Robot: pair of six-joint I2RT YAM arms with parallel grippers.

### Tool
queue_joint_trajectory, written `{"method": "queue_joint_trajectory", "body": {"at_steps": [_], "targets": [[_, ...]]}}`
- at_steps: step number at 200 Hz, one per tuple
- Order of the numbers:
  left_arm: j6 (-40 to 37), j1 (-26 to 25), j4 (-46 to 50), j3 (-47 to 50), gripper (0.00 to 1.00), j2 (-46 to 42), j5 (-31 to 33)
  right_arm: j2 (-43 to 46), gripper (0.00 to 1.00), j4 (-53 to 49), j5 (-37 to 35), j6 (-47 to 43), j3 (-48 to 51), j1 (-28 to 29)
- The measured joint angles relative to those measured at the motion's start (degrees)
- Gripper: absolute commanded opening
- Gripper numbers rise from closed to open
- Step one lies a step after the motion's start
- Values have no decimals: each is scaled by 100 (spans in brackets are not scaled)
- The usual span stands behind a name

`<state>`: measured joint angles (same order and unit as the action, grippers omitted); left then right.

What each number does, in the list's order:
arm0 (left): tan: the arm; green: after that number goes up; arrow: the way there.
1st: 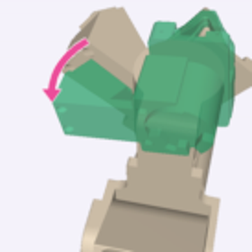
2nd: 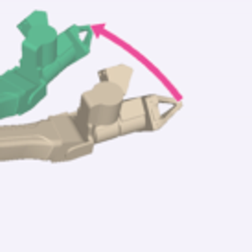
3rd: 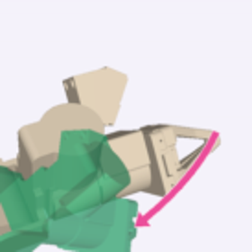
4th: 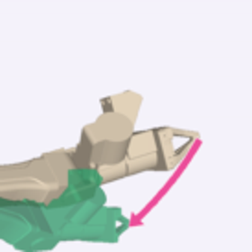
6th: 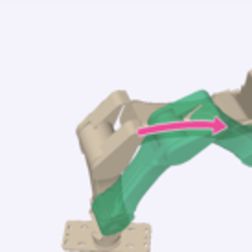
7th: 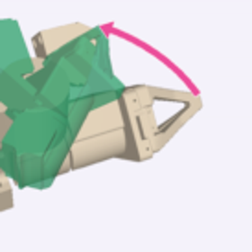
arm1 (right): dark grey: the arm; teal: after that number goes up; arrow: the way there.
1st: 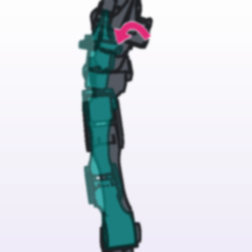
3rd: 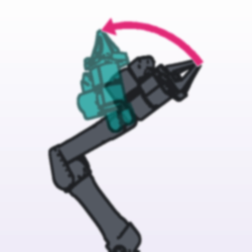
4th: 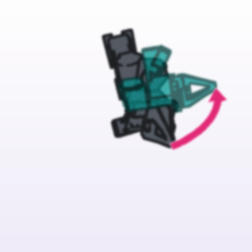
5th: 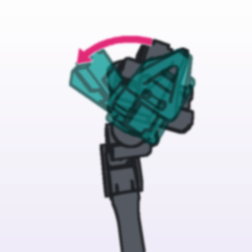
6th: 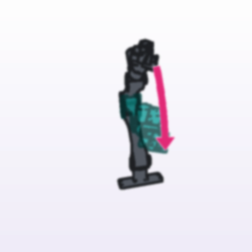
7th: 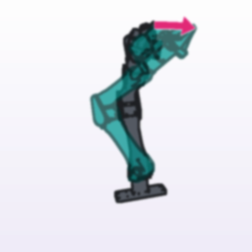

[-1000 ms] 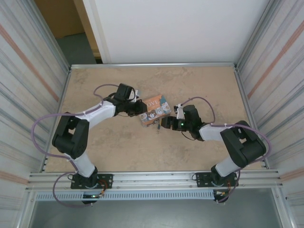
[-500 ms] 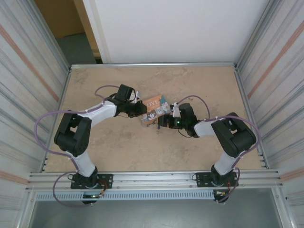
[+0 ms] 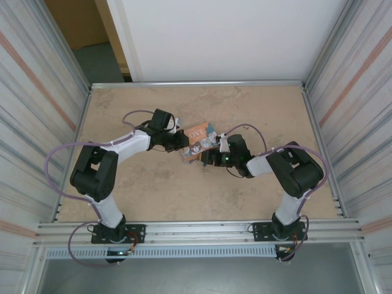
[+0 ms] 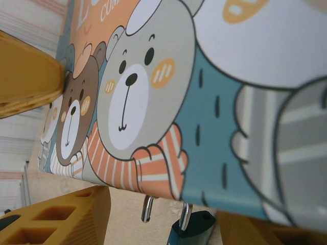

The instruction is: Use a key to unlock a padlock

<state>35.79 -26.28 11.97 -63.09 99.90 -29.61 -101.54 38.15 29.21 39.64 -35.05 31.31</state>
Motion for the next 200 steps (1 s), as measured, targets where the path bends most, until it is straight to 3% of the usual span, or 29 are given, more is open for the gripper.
{"method": "queue_joint_trajectory", "body": {"at_steps": [200], "targets": [[2, -2, -22, 22, 6, 0, 0, -13, 28, 57, 195, -129, 0, 22]]}}
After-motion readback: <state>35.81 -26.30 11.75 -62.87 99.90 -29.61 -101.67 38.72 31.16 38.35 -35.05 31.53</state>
